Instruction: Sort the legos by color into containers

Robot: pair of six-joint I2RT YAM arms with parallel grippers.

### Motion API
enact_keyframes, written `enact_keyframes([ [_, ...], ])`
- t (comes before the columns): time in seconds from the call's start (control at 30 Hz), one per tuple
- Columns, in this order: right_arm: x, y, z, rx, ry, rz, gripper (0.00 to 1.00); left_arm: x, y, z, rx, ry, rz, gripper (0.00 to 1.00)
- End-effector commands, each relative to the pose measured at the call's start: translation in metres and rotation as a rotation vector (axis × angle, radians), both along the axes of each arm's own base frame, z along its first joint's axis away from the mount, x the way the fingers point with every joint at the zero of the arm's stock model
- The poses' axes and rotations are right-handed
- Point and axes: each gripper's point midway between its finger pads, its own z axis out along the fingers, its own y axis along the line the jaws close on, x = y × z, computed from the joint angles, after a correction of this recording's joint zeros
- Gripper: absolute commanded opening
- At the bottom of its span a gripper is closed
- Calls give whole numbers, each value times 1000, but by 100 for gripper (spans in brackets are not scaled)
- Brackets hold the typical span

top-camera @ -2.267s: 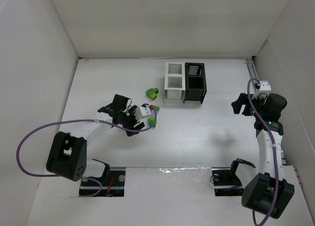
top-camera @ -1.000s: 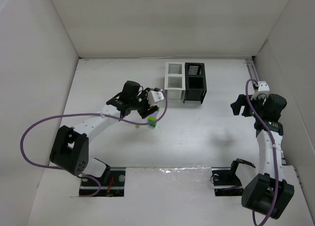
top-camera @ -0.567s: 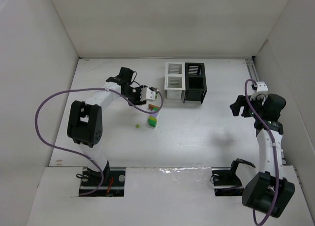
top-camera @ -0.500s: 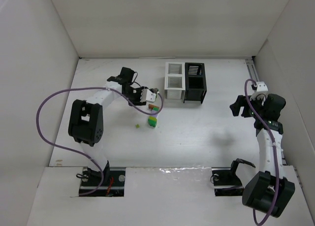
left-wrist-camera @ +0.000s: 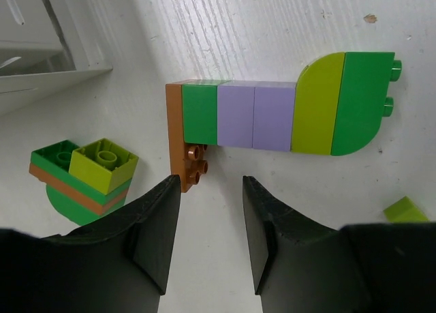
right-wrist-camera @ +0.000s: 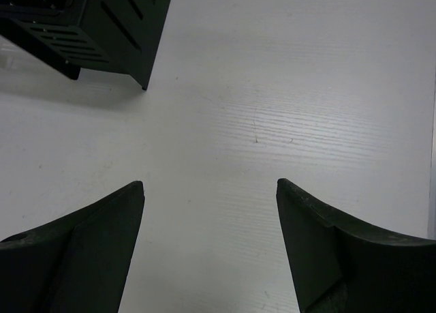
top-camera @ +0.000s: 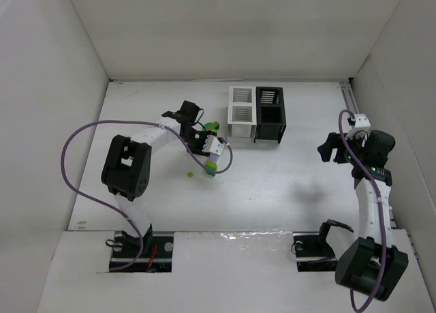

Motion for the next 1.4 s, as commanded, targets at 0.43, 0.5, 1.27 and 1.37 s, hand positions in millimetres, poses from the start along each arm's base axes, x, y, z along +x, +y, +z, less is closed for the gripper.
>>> enact_keyframes([
  [0.43,6,2,15,35,-13,-8,83,21,-4,-5,23,-51,-46,40],
  [0.5,6,2,13,35,-14,-8,83,21,-4,-7,29,-44,-55,40],
  [1.27,5,4,7,47,2,0,83,41,-9,-9,55,-80,-110,45],
  [1.37,4,4,3,50,11,0,83,42,-14,-9,61,-74,-131,42],
])
